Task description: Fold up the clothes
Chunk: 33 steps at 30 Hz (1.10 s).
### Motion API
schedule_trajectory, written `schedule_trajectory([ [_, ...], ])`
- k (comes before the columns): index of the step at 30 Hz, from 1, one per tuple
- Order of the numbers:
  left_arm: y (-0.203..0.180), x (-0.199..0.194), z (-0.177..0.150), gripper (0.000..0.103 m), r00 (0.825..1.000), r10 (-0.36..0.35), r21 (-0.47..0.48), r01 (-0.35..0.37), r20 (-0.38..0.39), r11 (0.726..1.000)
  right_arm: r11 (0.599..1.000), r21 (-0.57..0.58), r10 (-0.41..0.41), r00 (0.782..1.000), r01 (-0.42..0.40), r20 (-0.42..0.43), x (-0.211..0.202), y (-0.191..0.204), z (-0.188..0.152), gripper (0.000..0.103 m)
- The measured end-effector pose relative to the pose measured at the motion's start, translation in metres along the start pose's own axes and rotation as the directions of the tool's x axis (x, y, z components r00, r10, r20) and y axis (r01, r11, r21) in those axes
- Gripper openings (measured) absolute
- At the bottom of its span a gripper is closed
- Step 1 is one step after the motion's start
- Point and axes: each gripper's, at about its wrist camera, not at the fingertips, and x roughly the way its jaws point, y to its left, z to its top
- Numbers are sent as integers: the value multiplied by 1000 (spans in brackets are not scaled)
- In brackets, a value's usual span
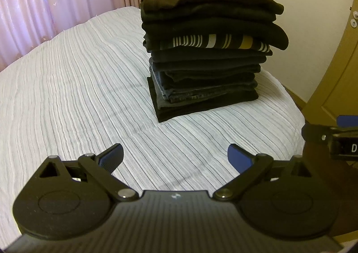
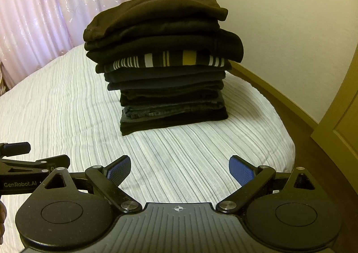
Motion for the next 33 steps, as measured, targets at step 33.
schedule_trajectory([
  [33,-3,1,0,98,1000,-2,-13,1,-6,1000,1000,-17,-6,1000,5,-18,1,2,-2,97],
])
